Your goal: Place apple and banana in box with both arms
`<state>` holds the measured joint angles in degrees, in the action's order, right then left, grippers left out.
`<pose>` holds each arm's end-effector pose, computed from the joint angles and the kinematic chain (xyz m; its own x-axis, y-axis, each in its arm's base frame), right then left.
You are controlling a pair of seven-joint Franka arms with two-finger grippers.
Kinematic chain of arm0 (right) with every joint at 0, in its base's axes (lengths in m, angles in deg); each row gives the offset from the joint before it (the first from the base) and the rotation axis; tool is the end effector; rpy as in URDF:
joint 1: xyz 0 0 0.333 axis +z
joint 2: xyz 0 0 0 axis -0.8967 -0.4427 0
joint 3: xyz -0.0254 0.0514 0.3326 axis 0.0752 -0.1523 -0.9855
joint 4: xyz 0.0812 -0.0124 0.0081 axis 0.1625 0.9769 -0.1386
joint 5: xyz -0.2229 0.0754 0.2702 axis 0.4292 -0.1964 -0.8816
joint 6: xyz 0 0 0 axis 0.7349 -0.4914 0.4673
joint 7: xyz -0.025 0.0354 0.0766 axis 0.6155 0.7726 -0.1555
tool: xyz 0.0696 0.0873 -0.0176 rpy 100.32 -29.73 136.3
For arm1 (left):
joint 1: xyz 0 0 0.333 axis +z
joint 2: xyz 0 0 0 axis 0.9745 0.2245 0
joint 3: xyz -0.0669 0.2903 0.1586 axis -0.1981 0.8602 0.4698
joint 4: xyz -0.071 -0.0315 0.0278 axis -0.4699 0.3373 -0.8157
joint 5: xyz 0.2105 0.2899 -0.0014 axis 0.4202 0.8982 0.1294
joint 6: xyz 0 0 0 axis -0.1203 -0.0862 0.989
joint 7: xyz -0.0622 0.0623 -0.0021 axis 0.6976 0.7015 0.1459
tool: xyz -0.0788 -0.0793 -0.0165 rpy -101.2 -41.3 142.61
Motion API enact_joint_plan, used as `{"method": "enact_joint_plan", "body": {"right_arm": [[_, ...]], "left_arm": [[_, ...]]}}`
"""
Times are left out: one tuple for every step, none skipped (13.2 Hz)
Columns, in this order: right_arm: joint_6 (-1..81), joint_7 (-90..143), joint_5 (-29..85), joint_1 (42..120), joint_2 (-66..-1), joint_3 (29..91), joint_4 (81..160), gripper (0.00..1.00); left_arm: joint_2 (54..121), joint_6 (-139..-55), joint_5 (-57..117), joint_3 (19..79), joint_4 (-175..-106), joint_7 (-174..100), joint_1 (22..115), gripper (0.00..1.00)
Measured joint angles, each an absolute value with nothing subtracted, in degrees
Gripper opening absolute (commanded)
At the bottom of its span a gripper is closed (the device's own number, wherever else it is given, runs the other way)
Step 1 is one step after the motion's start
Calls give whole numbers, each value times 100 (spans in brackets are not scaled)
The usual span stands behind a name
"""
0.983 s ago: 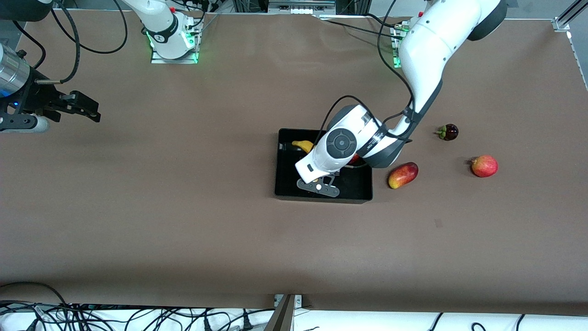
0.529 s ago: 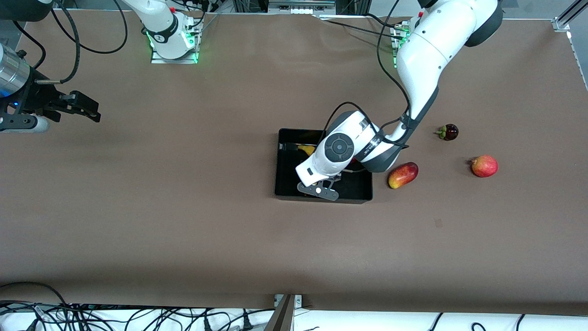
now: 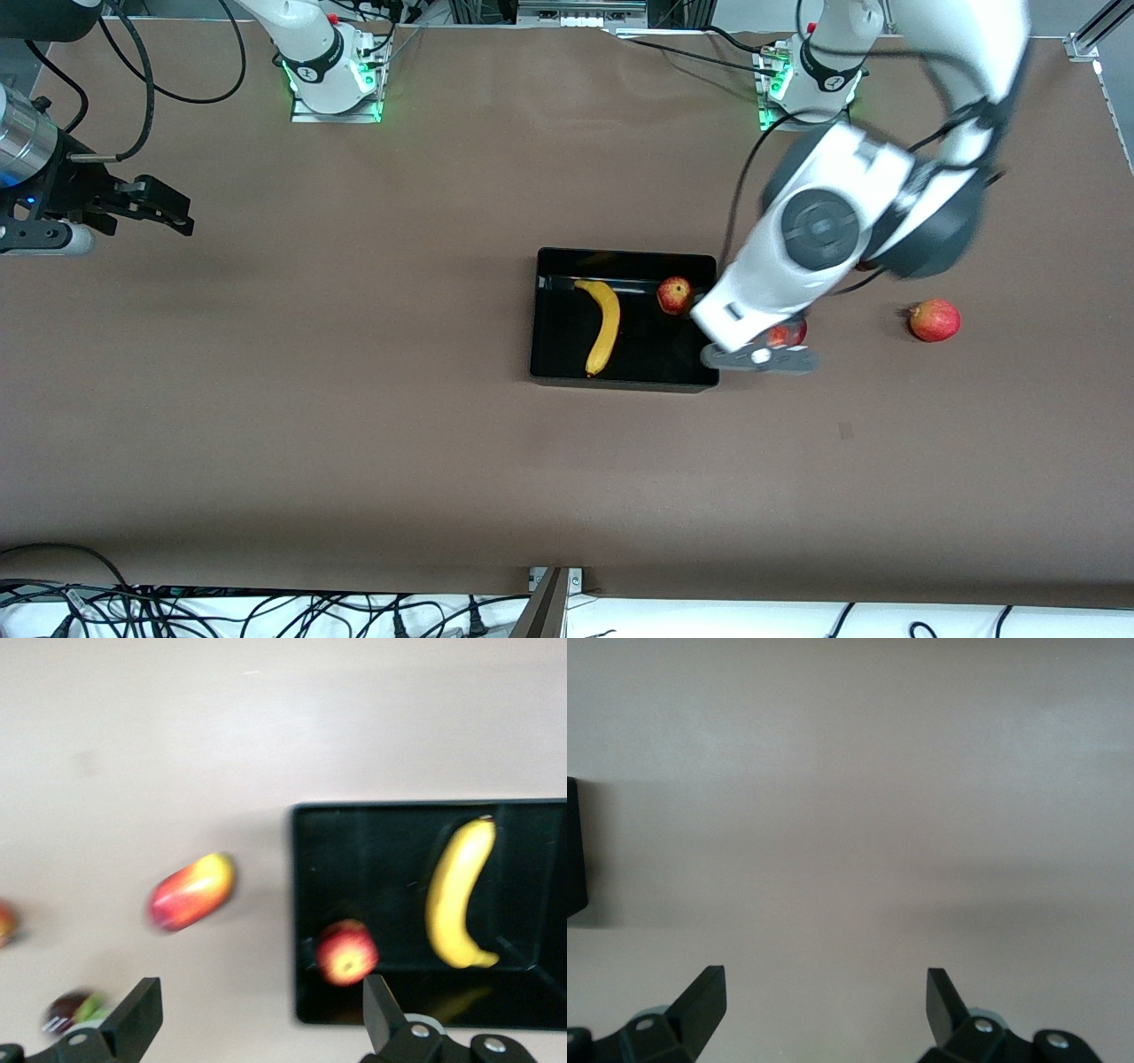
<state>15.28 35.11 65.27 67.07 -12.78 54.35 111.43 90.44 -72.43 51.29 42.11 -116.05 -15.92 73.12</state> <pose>0.5352 0.0333 0.6133 0.9993 0.0034 -0.0376 0.0038 -0.9999 0.0098 0.6071 -0.2411 0.4852 0.9916 -0.0215 -0.1273 -0.0313 -0.9967 -0.0750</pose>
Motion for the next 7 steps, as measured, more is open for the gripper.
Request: {"method": "enact_joint_plan", "body": {"right_arm": [[1528, 3511, 6527, 6707, -1278, 5435, 11143, 100], [1529, 3511, 6527, 6707, -1278, 5435, 11143, 100], [1530, 3511, 6528, 6706, -1278, 5436, 11143, 100], [1531, 3511, 6528, 6707, -1278, 5436, 11143, 100], [1532, 3510, 6528, 6707, -1278, 5435, 11143, 100], [1532, 3510, 6528, 6707, -1278, 5436, 11143, 100], [1533, 3510, 6529, 6707, -1278, 5436, 11143, 100]], "left_arm": [[8858, -6991, 5093, 4213, -11618, -1751, 7494, 100], [8721, -6828, 4973, 4256, -11623, -2047, 7652, 100], [8565, -6696, 4824, 4452, -11634, -2430, 7731, 100], [8378, -6631, 4679, 4800, -11670, -2869, 7717, 100], [8142, -6599, 4561, 5176, -11770, -3372, 7682, 100], [7890, -6589, 4499, 5519, -11931, -3817, 7652, 100], [7628, -6586, 4471, 5826, -12123, -4133, 7637, 100]]}}
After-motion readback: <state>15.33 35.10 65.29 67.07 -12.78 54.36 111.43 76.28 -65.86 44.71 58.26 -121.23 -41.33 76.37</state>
